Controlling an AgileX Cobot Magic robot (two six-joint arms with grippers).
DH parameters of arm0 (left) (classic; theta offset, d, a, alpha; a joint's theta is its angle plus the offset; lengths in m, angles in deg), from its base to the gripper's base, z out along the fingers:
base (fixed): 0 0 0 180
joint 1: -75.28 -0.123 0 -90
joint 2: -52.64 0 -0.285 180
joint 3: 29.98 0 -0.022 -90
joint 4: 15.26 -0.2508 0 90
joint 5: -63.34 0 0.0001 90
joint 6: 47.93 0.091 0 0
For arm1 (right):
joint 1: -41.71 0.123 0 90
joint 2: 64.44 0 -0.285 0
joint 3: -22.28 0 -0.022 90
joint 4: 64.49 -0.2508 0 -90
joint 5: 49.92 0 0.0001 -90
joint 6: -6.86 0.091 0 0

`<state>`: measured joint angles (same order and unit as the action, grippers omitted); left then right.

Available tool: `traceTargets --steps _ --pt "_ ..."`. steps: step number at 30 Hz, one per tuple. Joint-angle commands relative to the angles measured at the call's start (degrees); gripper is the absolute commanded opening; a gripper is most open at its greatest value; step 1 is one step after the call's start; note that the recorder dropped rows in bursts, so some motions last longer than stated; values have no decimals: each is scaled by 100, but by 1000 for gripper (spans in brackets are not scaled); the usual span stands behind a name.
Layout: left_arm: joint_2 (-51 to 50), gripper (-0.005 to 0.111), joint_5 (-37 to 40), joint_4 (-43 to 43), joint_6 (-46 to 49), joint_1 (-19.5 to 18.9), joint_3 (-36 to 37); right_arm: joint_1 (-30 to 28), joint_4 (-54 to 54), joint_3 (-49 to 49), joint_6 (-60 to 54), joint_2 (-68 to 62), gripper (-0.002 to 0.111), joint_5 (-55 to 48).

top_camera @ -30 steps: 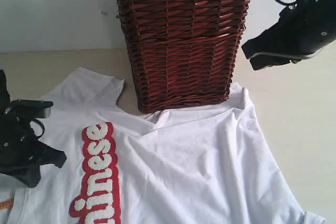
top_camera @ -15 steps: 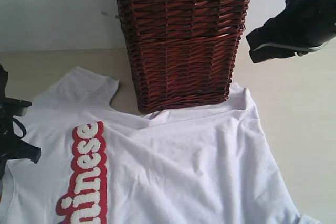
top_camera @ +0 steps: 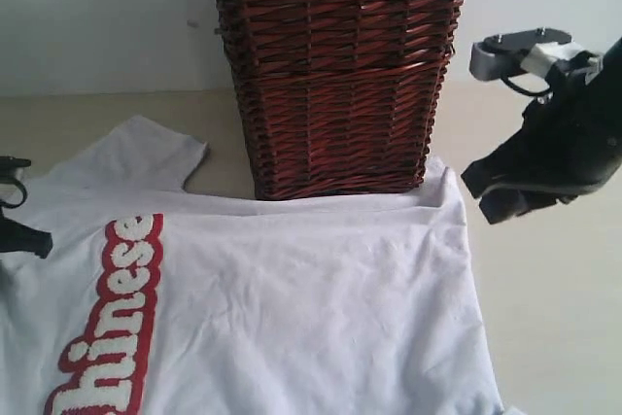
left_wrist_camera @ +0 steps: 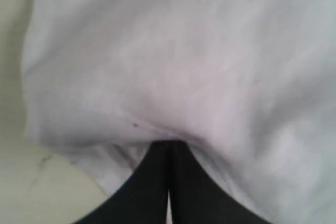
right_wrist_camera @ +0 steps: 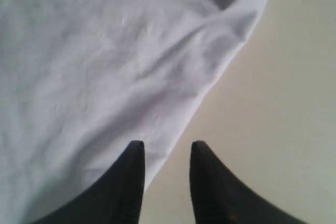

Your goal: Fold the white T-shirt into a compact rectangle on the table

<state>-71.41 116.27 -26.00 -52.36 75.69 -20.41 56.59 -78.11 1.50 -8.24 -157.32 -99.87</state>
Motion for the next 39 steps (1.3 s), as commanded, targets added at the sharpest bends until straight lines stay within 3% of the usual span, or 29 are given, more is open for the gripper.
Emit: traceTargets --steps 1,4,9,13,20,25,28,33,39 --pt "269 0 -524 1074 789 103 -197 177 -582 -424 -413 0 21 -543" --pt "703 0 -861 2042 1405 103 -197 654 -439 -863 -413 0 1 -626" --pt "1437 0 -697 4752 3660 116 -183 1364 197 -1316 125 -107 0 -149" --pt "1718 0 -343 6090 4874 365 -75 1443 557 -1087 817 -186 0 1379" --pt "2002 0 -705 6149 4909 571 -33 1455 -715 -923 760 -269 0 4673" --pt "2287 0 -1831 6075 4732 135 -2 2144 -540 -308 29 -440 0 4671" --pt "2287 0 -2106 6076 4732 -224 -2 2715 -540 55 -284 -478 0 5072" --pt "2275 0 -2497 6193 4732 -747 325 2798 -601 922 -160 -1147 0 5105" --pt "2275 0 -2913 6577 4932 -851 565 2757 -511 1878 -138 -2388 0 4807"
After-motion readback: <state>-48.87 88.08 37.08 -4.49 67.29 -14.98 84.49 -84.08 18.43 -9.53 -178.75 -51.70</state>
